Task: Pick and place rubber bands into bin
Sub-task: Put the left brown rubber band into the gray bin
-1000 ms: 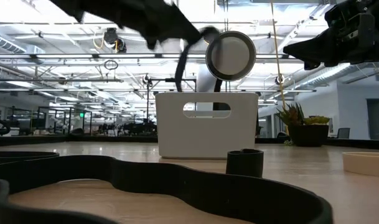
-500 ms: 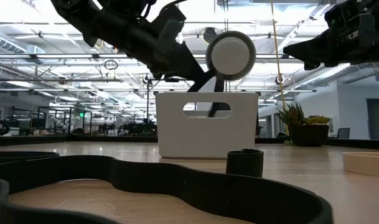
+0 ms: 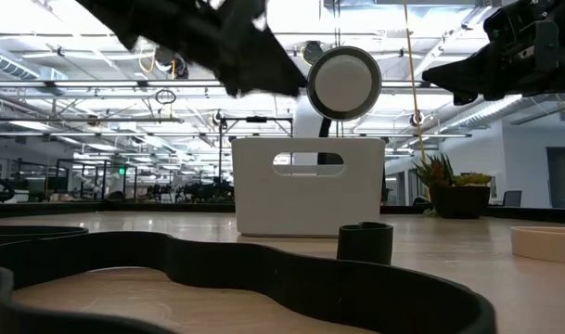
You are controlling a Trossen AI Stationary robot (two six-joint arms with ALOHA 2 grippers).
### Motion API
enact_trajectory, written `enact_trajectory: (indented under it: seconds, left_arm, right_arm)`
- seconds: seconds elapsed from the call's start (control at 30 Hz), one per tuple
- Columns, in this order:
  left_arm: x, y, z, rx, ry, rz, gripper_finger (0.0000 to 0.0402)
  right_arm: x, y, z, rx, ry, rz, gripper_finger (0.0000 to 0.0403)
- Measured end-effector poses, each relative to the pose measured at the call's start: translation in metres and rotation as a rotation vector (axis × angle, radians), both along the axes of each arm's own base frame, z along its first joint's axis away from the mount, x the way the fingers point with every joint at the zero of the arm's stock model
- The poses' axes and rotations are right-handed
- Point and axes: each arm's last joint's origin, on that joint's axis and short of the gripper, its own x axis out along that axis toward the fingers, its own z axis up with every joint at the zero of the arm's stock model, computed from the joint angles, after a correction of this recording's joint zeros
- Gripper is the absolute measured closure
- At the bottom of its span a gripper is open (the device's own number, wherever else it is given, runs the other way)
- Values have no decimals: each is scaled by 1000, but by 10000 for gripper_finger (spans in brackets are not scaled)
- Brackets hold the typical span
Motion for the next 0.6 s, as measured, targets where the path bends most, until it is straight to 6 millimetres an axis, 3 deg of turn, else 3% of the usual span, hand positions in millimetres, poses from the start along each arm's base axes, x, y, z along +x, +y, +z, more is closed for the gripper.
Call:
enact_trajectory:
  seconds: [0.13, 0.3, 0.43, 0.6]
  left_arm:
    - [-29, -7, 30, 126, -2, 100, 203]
    - [-73, -13, 39, 203, -70, 94, 306]
    - [-104, -9, 26, 188, -154, 13, 388]
    - [-134, 2, -2, 143, -263, -168, 392]
  right_arm:
    - [0, 0, -1, 0, 5, 0, 399]
    - [0, 0, -1, 1, 7, 0, 399]
    - [0, 0, -1, 1, 8, 0, 399]
    - [0, 0, -1, 1, 9, 0, 399]
